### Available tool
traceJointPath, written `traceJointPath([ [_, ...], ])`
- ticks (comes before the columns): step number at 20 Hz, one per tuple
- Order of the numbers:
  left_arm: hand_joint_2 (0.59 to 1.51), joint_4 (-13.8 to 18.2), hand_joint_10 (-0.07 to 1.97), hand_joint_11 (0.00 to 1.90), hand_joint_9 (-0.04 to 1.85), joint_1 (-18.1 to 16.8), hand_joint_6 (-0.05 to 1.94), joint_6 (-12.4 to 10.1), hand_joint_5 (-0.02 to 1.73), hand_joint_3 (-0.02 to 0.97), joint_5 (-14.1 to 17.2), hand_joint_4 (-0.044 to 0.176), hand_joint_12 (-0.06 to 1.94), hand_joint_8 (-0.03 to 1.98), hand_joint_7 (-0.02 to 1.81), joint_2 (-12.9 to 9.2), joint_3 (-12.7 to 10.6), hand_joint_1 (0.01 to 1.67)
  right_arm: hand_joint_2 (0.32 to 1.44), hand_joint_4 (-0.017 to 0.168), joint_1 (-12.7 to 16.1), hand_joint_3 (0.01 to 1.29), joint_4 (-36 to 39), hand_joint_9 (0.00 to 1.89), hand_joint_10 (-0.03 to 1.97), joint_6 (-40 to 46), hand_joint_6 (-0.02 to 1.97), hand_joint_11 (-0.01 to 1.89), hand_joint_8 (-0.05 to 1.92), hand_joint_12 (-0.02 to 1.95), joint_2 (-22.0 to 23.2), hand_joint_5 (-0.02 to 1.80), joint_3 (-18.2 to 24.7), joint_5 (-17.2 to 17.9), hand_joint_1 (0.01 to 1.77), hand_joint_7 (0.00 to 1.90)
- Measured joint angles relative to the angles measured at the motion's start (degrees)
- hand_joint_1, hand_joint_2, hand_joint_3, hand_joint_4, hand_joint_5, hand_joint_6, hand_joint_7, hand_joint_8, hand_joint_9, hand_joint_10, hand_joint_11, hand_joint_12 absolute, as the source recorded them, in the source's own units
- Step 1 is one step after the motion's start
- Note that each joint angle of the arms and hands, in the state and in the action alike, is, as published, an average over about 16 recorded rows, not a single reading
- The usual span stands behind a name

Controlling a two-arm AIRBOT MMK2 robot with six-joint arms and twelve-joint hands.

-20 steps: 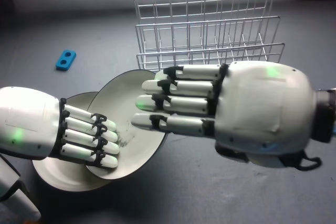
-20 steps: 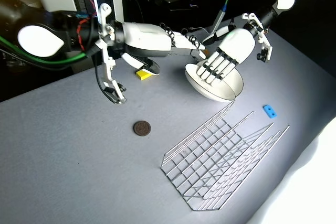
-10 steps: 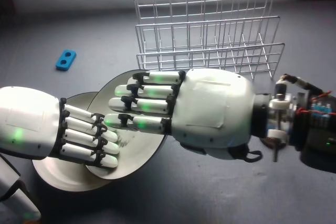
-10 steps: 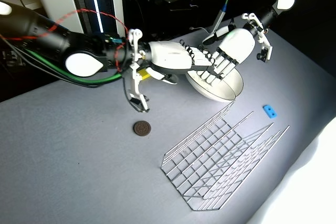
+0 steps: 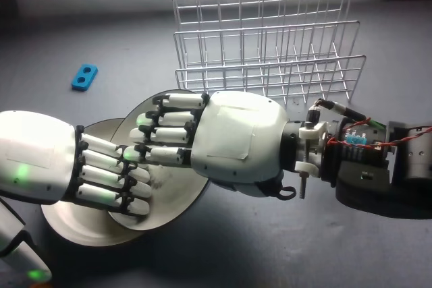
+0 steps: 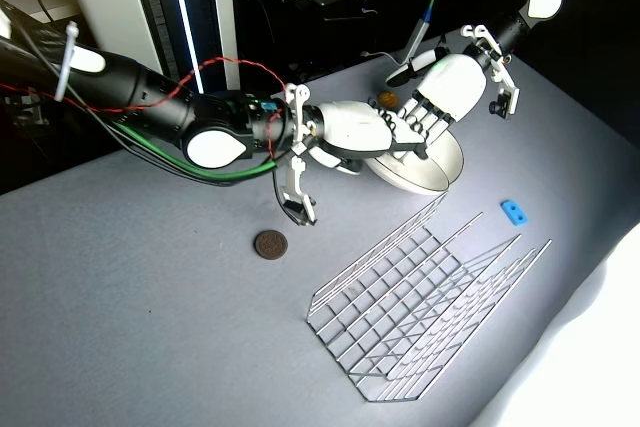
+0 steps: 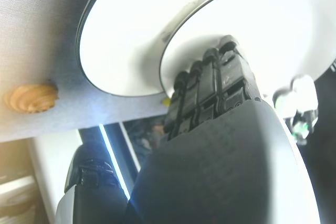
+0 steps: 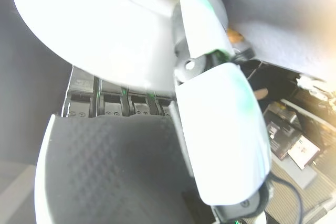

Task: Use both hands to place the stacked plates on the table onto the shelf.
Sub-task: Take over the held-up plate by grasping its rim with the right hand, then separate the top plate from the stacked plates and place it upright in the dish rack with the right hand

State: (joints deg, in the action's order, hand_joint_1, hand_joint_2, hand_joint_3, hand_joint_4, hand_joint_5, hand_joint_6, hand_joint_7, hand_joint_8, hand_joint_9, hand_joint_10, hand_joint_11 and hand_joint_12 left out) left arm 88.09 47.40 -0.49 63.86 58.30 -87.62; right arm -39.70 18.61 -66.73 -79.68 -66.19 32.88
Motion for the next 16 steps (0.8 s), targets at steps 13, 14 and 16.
traceJointPath([
  [13, 1.115, -0.43, 0.00, 0.02, 0.02, -0.68, 0.01, -0.34, 0.02, 0.016, 0.31, -0.003, 0.01, -0.01, 0.02, -0.16, -0.82, 0.02, 1.09, 0.008, 0.00, 0.01, -0.16, 0.93, 0.06, -0.26, 0.58, 0.64, 0.43, 1.17, -2.06, 0.73, -2.16, 2.91, 1.15, 0.81],
  [14, 1.116, -0.63, 0.00, 0.02, 0.02, -1.06, 0.01, -0.47, 0.02, 0.016, 0.44, -0.003, 0.01, -0.01, 0.02, -0.30, -1.02, 0.02, 1.07, 0.008, 0.00, 0.01, -0.13, 0.97, 0.07, -0.26, 0.64, 0.70, 0.47, 1.16, -2.06, 0.76, -2.15, 3.22, 1.14, 0.84],
  [16, 1.118, -0.99, 0.00, 0.02, 0.02, -2.00, 0.01, -0.78, 0.03, 0.016, 0.79, -0.004, 0.01, -0.01, 0.02, -0.68, -1.48, 0.02, 1.05, 0.009, 0.00, 0.01, -0.06, 1.03, 0.13, -0.21, 0.75, 0.78, 0.56, 1.14, -2.06, 0.80, -2.14, 3.86, 1.14, 0.89],
])
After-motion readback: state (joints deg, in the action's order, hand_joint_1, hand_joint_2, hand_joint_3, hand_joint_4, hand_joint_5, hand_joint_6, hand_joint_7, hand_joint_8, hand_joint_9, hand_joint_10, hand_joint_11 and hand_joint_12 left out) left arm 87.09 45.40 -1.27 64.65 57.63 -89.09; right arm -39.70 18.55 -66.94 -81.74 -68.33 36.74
